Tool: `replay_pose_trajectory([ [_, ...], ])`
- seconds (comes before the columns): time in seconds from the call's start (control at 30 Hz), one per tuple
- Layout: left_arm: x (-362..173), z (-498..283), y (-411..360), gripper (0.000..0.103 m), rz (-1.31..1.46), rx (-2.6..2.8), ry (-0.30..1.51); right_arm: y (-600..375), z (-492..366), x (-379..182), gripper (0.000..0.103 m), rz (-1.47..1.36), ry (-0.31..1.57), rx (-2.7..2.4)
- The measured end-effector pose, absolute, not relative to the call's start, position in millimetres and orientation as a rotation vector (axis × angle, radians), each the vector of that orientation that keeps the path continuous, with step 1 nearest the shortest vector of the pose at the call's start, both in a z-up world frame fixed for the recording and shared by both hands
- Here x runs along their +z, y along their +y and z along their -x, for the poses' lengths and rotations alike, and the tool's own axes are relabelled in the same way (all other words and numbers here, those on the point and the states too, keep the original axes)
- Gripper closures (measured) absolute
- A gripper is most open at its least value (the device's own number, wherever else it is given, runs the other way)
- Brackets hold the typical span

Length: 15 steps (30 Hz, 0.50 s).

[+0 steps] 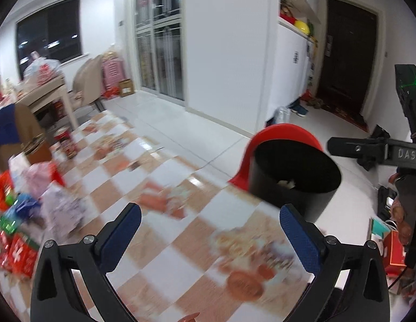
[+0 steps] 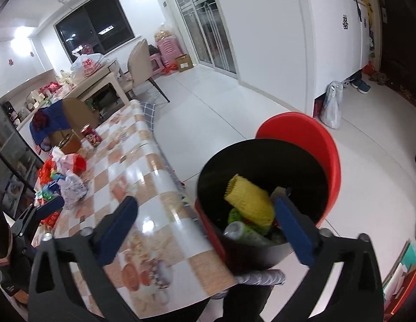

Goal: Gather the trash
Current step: 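Move both grippers back over the cluttered table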

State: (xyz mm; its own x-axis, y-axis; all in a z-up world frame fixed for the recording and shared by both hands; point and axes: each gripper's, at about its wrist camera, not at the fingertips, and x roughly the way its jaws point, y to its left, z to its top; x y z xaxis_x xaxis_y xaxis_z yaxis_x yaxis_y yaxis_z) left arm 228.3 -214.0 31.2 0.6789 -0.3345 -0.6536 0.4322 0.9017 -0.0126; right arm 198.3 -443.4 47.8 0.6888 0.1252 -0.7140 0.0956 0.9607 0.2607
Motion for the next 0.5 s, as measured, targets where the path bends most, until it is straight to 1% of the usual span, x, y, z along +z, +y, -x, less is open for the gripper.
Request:
replay_pose_trajectory([
  [0.3, 10.5, -223.8, -94.4, 0.000, -0.051, -0.225, 0.770, -372.6, -203.5, 43.8, 0.000, -0.250, 0.894, 0.121],
  [0.5, 3.5, -227.6, -11.3, 0.000, 0.021, -0.050, 0.761, -312.6, -214.0, 40.8, 0.000, -0.190, 0.936, 0.197],
])
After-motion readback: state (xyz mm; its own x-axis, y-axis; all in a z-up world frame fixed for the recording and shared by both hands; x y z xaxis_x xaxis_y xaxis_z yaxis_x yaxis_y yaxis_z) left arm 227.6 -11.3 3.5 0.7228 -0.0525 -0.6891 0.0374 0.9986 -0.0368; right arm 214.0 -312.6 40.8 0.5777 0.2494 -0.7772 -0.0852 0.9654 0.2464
